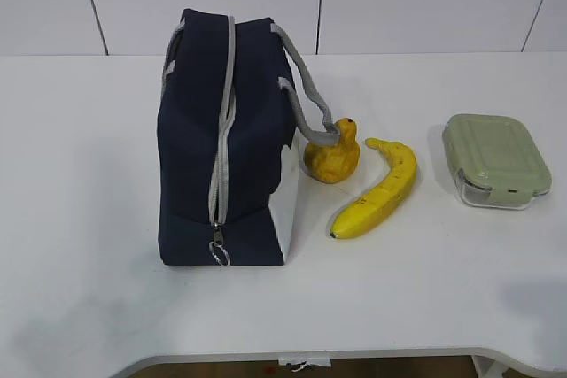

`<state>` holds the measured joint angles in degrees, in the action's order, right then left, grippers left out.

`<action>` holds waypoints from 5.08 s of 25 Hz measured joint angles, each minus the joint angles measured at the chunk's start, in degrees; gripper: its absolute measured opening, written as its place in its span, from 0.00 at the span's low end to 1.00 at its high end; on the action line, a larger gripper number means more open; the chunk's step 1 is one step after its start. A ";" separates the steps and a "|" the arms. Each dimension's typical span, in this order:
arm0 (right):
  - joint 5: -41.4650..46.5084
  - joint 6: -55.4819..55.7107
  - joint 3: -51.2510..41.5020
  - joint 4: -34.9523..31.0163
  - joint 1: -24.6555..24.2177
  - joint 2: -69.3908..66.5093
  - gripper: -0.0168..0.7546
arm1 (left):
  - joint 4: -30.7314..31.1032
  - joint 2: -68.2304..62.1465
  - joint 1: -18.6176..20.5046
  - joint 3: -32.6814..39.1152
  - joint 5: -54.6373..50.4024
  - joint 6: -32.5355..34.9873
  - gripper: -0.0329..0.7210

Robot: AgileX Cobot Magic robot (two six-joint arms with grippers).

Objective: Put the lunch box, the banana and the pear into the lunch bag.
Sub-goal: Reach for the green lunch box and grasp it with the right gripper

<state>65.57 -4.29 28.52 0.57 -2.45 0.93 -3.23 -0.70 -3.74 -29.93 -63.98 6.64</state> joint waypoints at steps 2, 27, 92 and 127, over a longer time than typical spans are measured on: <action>0.00 0.73 0.00 0.00 0.00 0.00 0.52 | 0.00 0.00 0.00 0.00 0.00 0.00 0.37; -1.69 10.62 1.19 3.21 0.00 -18.78 0.52 | 0.00 0.00 0.00 0.00 0.00 0.00 0.37; 4.26 -29.57 45.15 -38.04 -33.70 -97.53 0.52 | 0.20 0.00 0.00 0.00 0.00 0.00 0.37; 2.82 -46.77 49.79 -56.66 -33.27 -120.15 0.69 | 0.30 0.00 0.00 0.00 0.00 0.00 0.37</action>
<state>68.39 -51.06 78.31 -56.10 -35.72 -119.21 -2.92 -0.70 -3.74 -29.93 -63.98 6.64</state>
